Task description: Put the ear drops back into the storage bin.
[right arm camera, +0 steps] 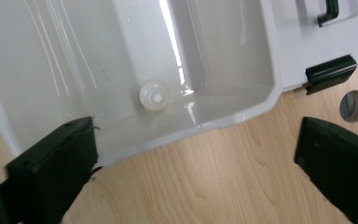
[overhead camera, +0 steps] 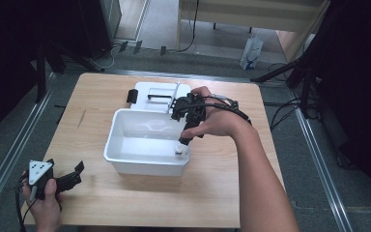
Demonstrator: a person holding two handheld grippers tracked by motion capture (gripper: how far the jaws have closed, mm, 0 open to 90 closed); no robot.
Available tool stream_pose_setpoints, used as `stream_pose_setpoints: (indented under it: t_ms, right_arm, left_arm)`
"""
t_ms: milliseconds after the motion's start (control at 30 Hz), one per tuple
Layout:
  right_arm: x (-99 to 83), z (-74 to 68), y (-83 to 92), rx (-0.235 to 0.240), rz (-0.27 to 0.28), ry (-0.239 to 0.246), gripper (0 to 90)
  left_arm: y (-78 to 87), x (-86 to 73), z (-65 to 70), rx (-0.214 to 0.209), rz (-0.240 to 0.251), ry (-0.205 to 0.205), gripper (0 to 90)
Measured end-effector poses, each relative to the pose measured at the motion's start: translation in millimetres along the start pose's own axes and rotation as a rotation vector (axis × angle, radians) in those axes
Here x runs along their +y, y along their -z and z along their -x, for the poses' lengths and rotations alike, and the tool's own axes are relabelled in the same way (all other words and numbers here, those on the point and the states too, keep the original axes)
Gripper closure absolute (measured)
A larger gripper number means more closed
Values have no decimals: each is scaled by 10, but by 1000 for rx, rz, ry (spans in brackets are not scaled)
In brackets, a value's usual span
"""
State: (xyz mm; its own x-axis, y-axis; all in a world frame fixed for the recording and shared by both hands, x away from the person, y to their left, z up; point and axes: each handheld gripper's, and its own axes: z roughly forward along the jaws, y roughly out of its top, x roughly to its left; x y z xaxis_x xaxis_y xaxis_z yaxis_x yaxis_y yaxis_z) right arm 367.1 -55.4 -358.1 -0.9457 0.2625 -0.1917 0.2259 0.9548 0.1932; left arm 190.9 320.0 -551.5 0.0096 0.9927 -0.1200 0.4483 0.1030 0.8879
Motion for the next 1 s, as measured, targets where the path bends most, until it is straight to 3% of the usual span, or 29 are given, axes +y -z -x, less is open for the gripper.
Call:
stream_pose_setpoints:
  t_ms: [367,1000]
  right_arm:
    - [-330,20,167,-27,-9,-51,0]
    - [-986,60,159,-37,-17,-153,0]
  left_arm:
    - [-6,2,7,3,-1,-2,1]
    - [-5,1,8,2,-2,-4,2]
